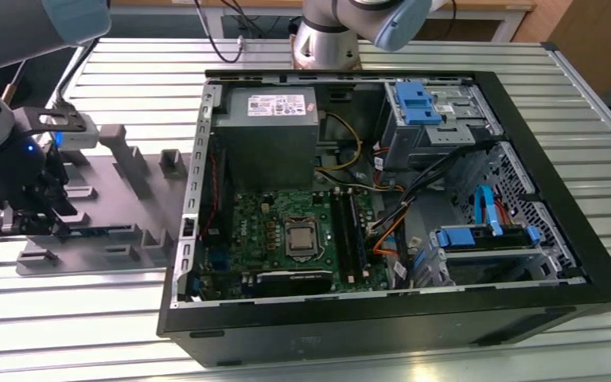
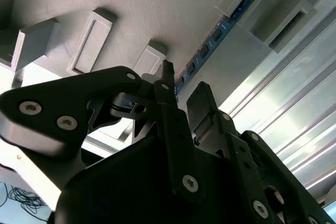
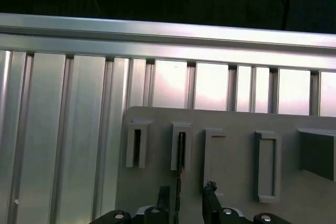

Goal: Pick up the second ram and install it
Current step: 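Pick up the second ram and move it above second insertion slot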

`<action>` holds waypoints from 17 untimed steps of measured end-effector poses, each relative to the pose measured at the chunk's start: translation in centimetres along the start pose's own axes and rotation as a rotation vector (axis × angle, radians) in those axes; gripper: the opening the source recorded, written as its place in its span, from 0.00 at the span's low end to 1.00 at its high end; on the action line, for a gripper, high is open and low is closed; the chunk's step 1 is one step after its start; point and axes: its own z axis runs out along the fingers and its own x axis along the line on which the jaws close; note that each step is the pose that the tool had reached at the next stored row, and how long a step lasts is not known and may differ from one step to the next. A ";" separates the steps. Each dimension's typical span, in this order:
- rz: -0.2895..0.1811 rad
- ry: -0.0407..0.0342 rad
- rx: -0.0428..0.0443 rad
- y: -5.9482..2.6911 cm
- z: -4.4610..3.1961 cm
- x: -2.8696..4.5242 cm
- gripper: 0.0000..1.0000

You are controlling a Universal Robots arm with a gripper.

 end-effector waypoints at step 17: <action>-0.018 0.0006 0.0009 -0.18 1.74 0.36 0.38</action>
